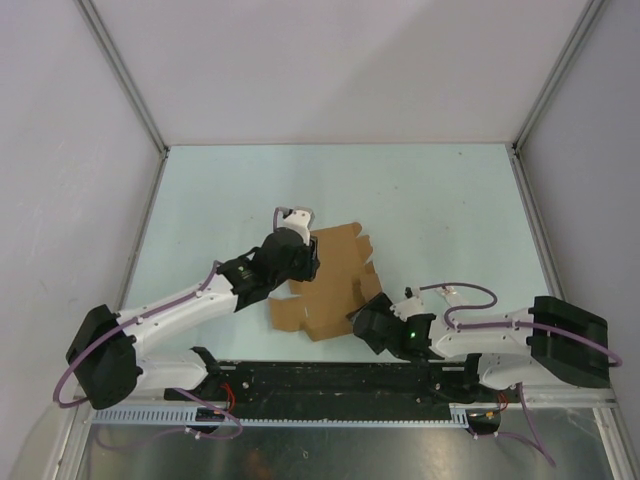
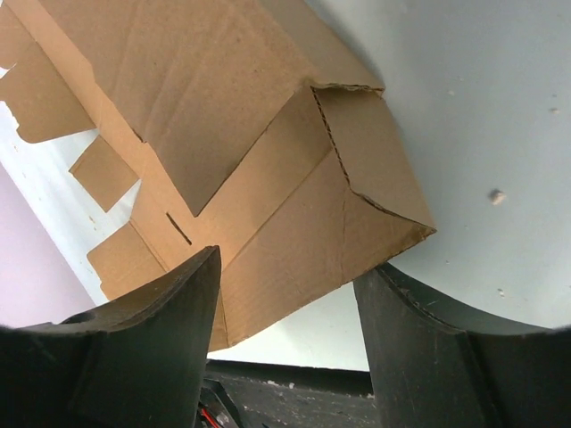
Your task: Fold the paper box
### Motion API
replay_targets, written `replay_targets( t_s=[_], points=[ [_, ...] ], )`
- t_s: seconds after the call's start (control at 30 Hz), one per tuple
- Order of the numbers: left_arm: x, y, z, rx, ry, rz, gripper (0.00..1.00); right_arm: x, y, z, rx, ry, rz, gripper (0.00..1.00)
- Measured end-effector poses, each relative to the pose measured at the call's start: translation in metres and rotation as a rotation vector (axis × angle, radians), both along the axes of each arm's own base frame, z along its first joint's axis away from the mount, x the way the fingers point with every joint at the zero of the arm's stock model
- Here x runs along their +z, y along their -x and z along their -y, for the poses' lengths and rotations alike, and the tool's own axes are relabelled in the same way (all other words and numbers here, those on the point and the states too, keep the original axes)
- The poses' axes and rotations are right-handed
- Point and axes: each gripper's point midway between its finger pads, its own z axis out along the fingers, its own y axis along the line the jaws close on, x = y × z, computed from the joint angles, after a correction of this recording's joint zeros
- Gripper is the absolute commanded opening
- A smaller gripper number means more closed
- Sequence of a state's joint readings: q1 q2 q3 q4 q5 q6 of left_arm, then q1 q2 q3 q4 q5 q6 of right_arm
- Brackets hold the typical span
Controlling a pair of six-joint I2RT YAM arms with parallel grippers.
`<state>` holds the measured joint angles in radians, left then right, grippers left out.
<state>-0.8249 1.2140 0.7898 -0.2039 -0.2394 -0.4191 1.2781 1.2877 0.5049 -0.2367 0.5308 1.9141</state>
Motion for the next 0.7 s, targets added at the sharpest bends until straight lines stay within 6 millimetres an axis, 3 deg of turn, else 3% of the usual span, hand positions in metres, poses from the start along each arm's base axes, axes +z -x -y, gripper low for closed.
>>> replay_targets(
  t_s=[0.13,0.23,0.37,0.47,0.7],
  points=[
    [-0.001,0.0,-0.002,0.005,-0.004,-0.003,0.45,-0.001,-0.006,-0.003,-0.006,-0.009,0.007,0.56],
    [0.0,0.0,-0.003,0.007,-0.004,-0.002,0.44,-0.003,-0.011,0.001,-0.005,0.012,0.01,0.44],
    [0.003,0.0,-0.005,0.011,0.0,0.003,0.44,-0.008,-0.021,0.016,-0.002,0.075,0.013,0.24],
    [0.008,0.0,-0.007,0.013,0.009,0.011,0.45,-0.003,-0.033,0.029,0.003,0.109,0.026,0.15],
    [0.017,0.004,-0.012,0.014,0.022,0.023,0.45,0.017,-0.075,0.074,0.059,0.17,0.057,0.15]
  ],
)
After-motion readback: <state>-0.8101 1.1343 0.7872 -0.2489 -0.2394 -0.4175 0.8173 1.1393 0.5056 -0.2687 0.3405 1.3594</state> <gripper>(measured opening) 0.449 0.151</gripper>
